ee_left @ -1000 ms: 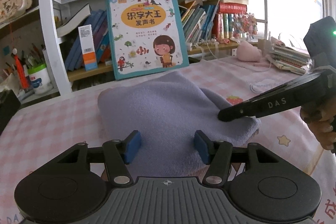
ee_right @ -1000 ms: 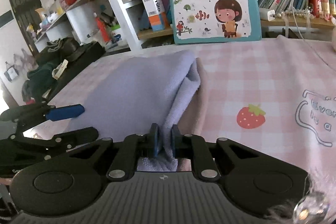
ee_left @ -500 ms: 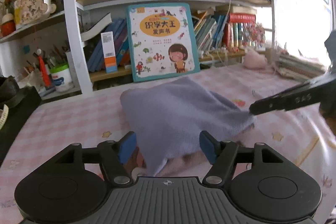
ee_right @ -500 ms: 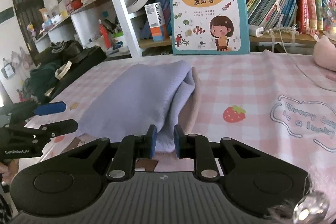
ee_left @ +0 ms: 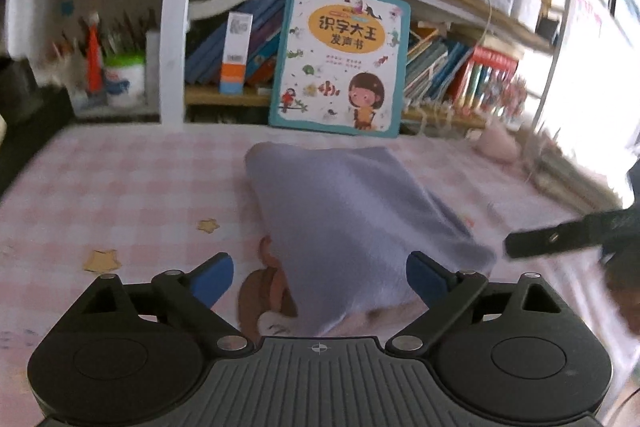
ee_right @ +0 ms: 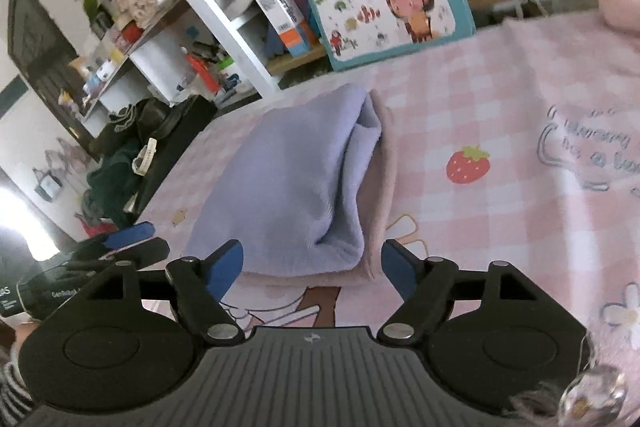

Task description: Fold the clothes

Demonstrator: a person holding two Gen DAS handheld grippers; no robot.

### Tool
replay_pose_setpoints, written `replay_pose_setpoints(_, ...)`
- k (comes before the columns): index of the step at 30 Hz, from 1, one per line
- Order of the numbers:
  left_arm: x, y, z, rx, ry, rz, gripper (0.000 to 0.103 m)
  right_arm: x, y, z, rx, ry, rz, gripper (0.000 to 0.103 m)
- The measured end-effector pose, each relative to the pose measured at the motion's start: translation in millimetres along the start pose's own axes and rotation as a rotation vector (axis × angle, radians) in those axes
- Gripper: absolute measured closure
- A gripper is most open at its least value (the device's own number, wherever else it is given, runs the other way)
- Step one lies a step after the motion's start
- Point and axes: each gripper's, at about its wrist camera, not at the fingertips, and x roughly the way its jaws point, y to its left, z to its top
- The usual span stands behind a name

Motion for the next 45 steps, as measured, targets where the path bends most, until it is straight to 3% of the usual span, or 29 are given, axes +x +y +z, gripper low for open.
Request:
replay_pose_setpoints(4,20.8,19.2,6.8,-0.136,0.04,-0.085,0.008,17.5,-14.8,12.7,0.101,0.044,0.016,0.028)
replay_pose_setpoints(8,41.4,31.8,7.7,-0.219,0.079,-0.105,0.009,36.0,-24.1,20.3,0.149,0.085,0.01,0.032)
replay_pose_setpoints(11,55.7,38.0,7.9,-0.251,0.11,-0.124,0.01,48.7,-25.7,23.9,0.154,0.116,0.006,0.039)
replay_pose_setpoints(16,79.1,45.1,5.2,-0.306,0.154,-0.171,0.015,60.5,-21.0,27.5,0.113,0.129,0.002,0.04)
replay_pose_setpoints(18,85.8,44.2,2.4,-0.329,0.162,-0.202,0.024,62.2,-20.0,28.4,0.098,0.128,-0.005,0.046)
replay_pose_setpoints(22,78.9,21.0,2.1,-0.2,0.12,-0.15,0.036,60.0,-4.8,24.0,-0.045,0.102,-0.045,0.063)
replay_pose_setpoints(26,66.2,-9.3,2.5,-0.029,0.067,-0.068,0.039,54.6,32.7,8.4,-0.343,0.049,-0.14,0.071)
replay_pose_setpoints(29,70.7,-2.7,6.6,-0.054,0.098,-0.075,0.037,56.0,32.4,5.8,-0.372,0.041,-0.145,0.071)
replay_pose_setpoints(33,77.2,19.0,4.7,-0.16,0.151,-0.131,0.033,57.4,14.5,15.6,-0.243,0.074,-0.084,0.063)
replay_pose_setpoints(39,87.7,31.5,3.0,-0.212,0.174,-0.183,0.027,69.0,-11.7,23.8,-0.03,0.121,-0.002,0.052)
replay_pose_setpoints(41,92.5,35.1,2.2,-0.237,0.18,-0.202,0.027,70.3,-18.6,25.8,0.017,0.116,0.027,0.052)
replay_pose_setpoints(45,92.4,29.3,0.4,-0.213,0.149,-0.188,0.032,69.9,-18.9,23.0,0.014,0.093,0.036,0.062)
